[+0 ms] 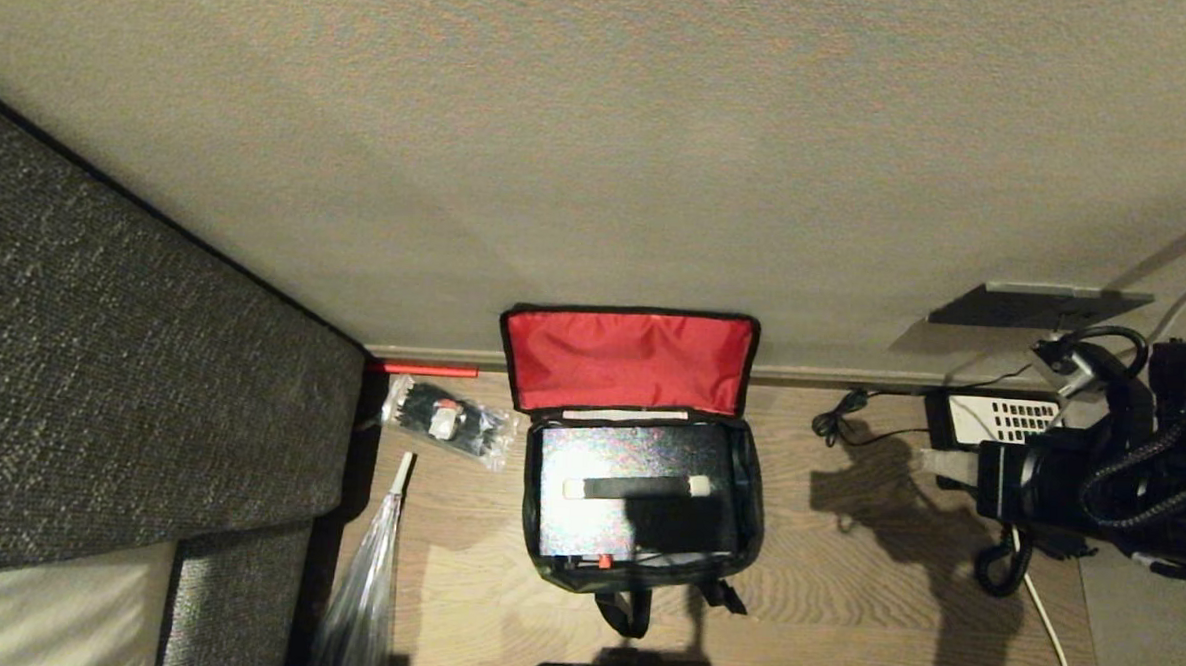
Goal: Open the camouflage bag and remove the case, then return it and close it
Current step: Close the top of the storage box
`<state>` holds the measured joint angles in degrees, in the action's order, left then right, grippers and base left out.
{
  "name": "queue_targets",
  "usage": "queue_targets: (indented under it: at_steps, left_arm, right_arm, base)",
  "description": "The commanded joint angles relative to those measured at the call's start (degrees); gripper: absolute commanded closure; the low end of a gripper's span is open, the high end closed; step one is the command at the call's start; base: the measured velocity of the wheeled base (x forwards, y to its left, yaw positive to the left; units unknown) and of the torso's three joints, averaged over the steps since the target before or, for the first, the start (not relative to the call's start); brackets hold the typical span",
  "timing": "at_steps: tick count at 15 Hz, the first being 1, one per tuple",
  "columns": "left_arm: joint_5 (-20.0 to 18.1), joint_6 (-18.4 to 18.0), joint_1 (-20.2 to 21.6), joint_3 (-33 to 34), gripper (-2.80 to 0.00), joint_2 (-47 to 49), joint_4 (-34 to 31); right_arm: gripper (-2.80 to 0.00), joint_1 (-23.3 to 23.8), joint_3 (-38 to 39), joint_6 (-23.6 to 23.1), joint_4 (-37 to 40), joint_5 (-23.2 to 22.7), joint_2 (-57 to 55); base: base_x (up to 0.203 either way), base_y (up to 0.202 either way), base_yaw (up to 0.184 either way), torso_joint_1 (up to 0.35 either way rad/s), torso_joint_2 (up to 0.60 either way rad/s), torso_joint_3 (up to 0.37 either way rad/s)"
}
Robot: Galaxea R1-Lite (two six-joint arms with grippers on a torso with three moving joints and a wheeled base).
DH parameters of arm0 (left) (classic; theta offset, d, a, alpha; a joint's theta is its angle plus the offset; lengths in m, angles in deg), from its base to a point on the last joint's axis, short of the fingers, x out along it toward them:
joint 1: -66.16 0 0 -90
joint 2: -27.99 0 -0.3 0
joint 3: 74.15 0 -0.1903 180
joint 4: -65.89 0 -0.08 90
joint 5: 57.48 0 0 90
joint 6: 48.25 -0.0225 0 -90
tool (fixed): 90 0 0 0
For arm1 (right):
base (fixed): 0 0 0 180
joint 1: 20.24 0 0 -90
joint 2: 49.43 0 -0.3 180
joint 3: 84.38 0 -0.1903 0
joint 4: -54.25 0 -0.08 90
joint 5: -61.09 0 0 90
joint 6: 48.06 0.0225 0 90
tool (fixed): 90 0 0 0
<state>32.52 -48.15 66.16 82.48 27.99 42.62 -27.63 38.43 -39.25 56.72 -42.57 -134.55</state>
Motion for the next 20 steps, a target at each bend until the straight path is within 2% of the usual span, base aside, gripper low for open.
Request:
queue_targets:
  at_steps: [1,4,5,7,8,13,16,17,20]
  left_arm:
    - [0.0,0.08,0.0,0.0,0.0,0.0,-0.01]
    - [0.0,0.08,0.0,0.0,0.0,0.0,-0.01]
    - [0.0,0.08,0.0,0.0,0.0,0.0,-0.01]
    - [0.0,0.08,0.0,0.0,0.0,0.0,-0.01]
    - [0.0,0.08,0.0,0.0,0.0,0.0,-0.01]
    - [0.0,0.08,0.0,0.0,0.0,0.0,-0.01]
    - [0.0,0.08,0.0,0.0,0.0,0.0,-0.01]
    - [0.0,0.08,0.0,0.0,0.0,0.0,-0.01]
    - [0.0,0.08,0.0,0.0,0.0,0.0,-0.06]
  right_arm:
    - [0.0,-1.06,-1.08,2.29,-2.98,-0.1,-5.99]
    - [0.0,-1.43,-3.6,7.7,-10.42,0.03,-15.14]
    - [0.0,-2.59,-4.44,9.95,-14.55,0.13,-18.64]
    - [0.0,-7.61,-7.62,18.03,-23.17,2.8,-23.38]
    - [0.0,-8.62,-8.44,19.23,-24.77,4.1,-24.83]
    - [0.0,-10.28,-11.55,18.44,-39.94,6.4,-35.76]
    - [0.0,-9.29,-11.7,18.58,-40.8,5.96,-38.41]
    - [-2.8,-9.18,-11.23,18.57,-41.03,6.08,-39.04]
    - [-2.8,-7.71,-13.53,18.86,-42.92,5.16,-39.52]
  base:
    - [0.0,0.0,0.0,0.001,0.0,-0.041]
    - [0.0,0.0,0.0,0.002,0.0,-0.008]
    - [0.0,0.0,0.0,0.0,0.0,0.0]
    - [0.0,0.0,0.0,0.0,0.0,0.0]
    - [0.0,0.0,0.0,0.0,0.0,0.0]
    - [0.0,0.0,0.0,0.0,0.0,0.0]
    - [0.0,0.0,0.0,0.0,0.0,0.0]
    - [0.0,0.0,0.0,0.0,0.0,0.0]
    - [0.0,0.0,0.0,0.0,0.0,0.0]
